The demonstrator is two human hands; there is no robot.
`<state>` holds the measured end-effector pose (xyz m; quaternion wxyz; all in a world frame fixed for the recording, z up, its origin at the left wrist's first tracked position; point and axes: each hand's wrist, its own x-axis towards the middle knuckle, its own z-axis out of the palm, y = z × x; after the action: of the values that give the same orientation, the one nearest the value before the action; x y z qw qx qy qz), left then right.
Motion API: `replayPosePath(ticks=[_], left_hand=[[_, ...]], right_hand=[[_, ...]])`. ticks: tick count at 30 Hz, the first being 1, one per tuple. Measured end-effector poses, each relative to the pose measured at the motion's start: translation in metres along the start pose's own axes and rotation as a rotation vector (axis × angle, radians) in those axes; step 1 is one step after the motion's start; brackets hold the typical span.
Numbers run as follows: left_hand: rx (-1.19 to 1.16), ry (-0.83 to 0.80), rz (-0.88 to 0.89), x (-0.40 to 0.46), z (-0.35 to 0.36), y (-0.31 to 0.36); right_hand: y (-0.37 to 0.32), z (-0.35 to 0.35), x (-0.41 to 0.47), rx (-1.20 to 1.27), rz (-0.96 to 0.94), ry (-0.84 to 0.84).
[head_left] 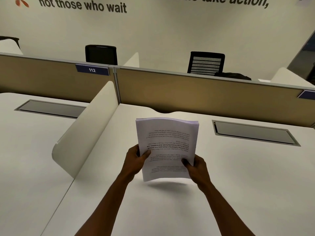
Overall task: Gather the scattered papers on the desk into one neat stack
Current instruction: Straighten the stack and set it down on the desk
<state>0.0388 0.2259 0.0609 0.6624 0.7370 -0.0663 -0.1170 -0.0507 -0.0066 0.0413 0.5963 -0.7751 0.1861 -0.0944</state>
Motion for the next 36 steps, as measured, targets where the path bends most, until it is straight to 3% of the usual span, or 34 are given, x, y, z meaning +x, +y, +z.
replayPosePath(ticks=[3,7,10,13,17,21,22,25,28,36], left_hand=[[0.107,0.052,0.095,0.004,-0.009,0.019],[0.416,0.353,0.382,0.012,-0.024,0.062],[0.721,0.21,0.607,0.015,-0.03,0.109],[0.916,-0.062,0.576,0.022,-0.029,0.139],[0.755,-0.196,0.322,0.024,-0.032,0.139],[0.528,-0.054,0.267,0.015,-0.045,0.106],[0.464,-0.031,0.235,0.013,-0.048,0.097],[0.278,0.033,0.135,0.01,-0.061,0.073],[0.175,0.026,0.064,0.009,-0.065,0.055],[0.124,-0.005,-0.02,0.013,-0.057,0.02]], right_hand=[[-0.014,-0.011,0.006,-0.058,-0.041,0.004],[-0.038,-0.026,0.013,-0.193,-0.133,-0.007],[-0.056,-0.032,0.017,-0.365,-0.211,-0.059],[-0.076,-0.033,0.021,-0.551,-0.296,-0.135],[-0.095,-0.03,0.02,-0.612,-0.375,-0.232],[-0.089,-0.058,0.028,-0.505,-0.323,-0.22],[-0.084,-0.07,0.03,-0.427,-0.263,-0.202],[-0.054,-0.082,0.027,0.115,-0.004,-0.314],[-0.026,-0.061,0.017,0.187,0.037,-0.388],[-0.002,-0.023,0.016,0.261,0.077,-0.059]])
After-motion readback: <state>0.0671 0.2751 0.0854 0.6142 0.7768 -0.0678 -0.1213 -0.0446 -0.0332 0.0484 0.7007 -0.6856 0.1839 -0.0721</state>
